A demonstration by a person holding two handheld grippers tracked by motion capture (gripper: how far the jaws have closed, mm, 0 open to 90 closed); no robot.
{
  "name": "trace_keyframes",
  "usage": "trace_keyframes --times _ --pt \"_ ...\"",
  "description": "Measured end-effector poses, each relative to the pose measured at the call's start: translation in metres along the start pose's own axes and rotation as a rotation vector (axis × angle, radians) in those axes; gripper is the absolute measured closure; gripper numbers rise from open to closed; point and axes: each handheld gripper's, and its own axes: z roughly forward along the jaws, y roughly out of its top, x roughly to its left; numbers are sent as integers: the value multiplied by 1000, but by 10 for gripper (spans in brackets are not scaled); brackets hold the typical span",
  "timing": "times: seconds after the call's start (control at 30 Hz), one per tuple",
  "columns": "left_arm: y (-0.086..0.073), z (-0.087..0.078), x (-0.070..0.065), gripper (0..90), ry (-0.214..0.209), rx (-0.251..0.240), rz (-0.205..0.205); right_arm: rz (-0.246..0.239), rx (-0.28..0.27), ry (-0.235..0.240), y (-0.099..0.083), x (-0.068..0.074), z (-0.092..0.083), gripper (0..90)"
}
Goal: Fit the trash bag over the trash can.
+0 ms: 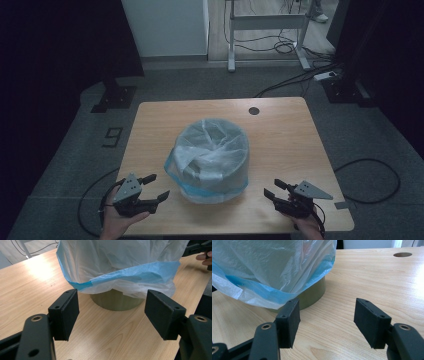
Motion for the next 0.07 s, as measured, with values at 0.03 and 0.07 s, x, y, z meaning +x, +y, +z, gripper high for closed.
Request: trace_keyframes --times 0.03,0.07 --pt "0 1 0 276 0 0 -2 0 1 -1 0 0 0 365" --pt "-1 3 0 276 2 0 -8 0 1 -2 0 -1 1 362"
